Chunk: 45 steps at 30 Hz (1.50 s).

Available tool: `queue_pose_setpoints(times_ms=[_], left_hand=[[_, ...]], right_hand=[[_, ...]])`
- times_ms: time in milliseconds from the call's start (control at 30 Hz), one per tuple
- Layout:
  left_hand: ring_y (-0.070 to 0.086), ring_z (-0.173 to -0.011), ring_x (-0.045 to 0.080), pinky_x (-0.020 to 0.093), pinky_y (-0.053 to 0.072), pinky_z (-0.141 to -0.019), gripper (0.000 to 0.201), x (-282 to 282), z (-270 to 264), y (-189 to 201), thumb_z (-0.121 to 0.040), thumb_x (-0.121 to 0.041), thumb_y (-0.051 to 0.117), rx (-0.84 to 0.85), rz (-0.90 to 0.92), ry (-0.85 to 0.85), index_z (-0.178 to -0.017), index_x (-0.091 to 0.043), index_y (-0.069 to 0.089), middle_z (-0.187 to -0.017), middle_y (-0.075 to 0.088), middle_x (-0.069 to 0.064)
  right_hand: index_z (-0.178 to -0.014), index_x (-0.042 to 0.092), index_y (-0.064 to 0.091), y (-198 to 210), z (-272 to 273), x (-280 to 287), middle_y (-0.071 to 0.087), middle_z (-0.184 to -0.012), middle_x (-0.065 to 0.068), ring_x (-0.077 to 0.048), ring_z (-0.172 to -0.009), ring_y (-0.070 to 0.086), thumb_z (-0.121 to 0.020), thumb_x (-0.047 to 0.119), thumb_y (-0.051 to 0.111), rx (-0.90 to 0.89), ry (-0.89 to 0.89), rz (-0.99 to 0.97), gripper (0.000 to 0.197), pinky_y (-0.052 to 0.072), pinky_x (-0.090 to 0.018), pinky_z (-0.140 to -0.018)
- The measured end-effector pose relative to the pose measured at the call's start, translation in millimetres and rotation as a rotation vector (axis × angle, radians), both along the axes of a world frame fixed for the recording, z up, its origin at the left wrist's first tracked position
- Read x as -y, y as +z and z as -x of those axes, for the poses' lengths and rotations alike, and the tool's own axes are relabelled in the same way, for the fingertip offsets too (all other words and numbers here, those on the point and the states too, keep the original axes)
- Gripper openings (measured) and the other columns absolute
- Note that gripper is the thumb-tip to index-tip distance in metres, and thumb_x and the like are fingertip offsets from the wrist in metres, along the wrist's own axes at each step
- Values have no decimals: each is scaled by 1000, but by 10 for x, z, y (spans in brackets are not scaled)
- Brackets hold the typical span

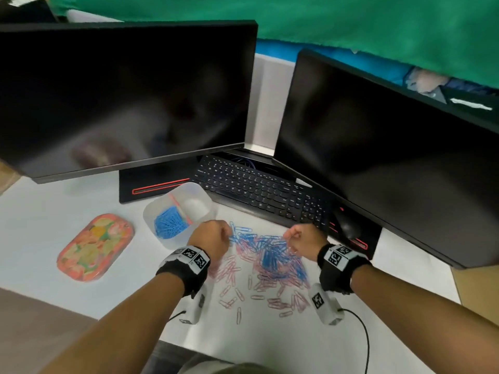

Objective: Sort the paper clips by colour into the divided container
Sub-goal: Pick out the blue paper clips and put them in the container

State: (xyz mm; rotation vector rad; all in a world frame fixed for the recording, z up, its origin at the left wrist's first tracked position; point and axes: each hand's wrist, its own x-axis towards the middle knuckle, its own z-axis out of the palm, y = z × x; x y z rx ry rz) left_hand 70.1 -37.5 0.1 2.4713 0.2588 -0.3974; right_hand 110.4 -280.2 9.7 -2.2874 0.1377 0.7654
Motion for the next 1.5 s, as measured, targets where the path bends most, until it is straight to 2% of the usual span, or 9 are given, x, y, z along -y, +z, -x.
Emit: queue_pose_setpoints(times_ms=[133,300,500,633,800,933,1233,1400,1500], left_hand=[[61,-106,25,34,50,-91,35,22,-70,-142,-85,-9,55,-77,-234,-191,-117,-19,64,-116,63,6],[60,-102,26,34,51,-84,34,95,-77,-201,-84,-10,55,-121,-333,-243,-116,-17,61,-113,61,7],[61,-91,24,31,50,-78,32,159,-14,-250,-81,-6,52,-97,-265,-227,-108,-21,57,-105,66,4],[60,-84,21,30,50,-76,28,180,46,-278,-82,-4,49,-79,-190,-210,-103,-24,52,-96,65,0],[58,-80,18,27,45,-71,32,180,91,-305,-85,-2,47,-39,-122,-163,-107,-25,53,-94,64,0],[59,-82,19,23,41,-72,31,152,100,-324,-85,-2,47,-12,-84,-107,-104,-25,58,-94,66,1],[63,-85,19,26,48,-79,23,53,48,-339,-85,-3,54,-39,241,204,-86,-22,67,-85,69,-4],[60,-68,23,37,51,-72,20,23,-38,-327,-91,-4,41,-34,472,446,-84,-11,59,-74,70,8],[54,-76,27,39,47,-74,22,23,-113,-378,-91,-8,38,-53,438,469,-85,-12,60,-83,63,13]], right_hand=[[-75,25,65,-133,150,269,65,-77,6,-18,-77,64,-85,5,53,52,-9,61,25,49,-24,-73],[-80,21,67,-208,281,462,65,-88,4,-15,-84,60,-83,3,51,119,-19,116,25,41,-17,-75],[-87,19,66,-247,391,538,64,-91,2,-16,-85,59,-83,3,48,153,23,140,24,43,-21,-74],[-86,23,61,-263,478,478,54,-73,10,-9,-66,53,-82,5,55,170,167,129,20,44,-22,-64],[-102,19,65,-374,600,469,58,-98,3,-18,-91,60,-86,23,62,247,320,258,16,49,-26,-79],[-93,14,67,-409,598,523,54,-89,2,-15,-79,55,-89,24,62,271,312,271,12,45,-23,-71],[-91,14,71,-383,519,628,62,-71,8,-5,-68,58,-83,9,65,166,79,37,11,38,-4,-58],[-99,14,63,-328,447,621,64,-64,-7,-16,-56,59,-86,-2,55,-57,-59,-270,22,51,-30,-62],[-86,6,61,-267,435,570,60,-71,-18,-23,-59,61,-86,-11,49,-188,-228,-512,20,52,-33,-60]])
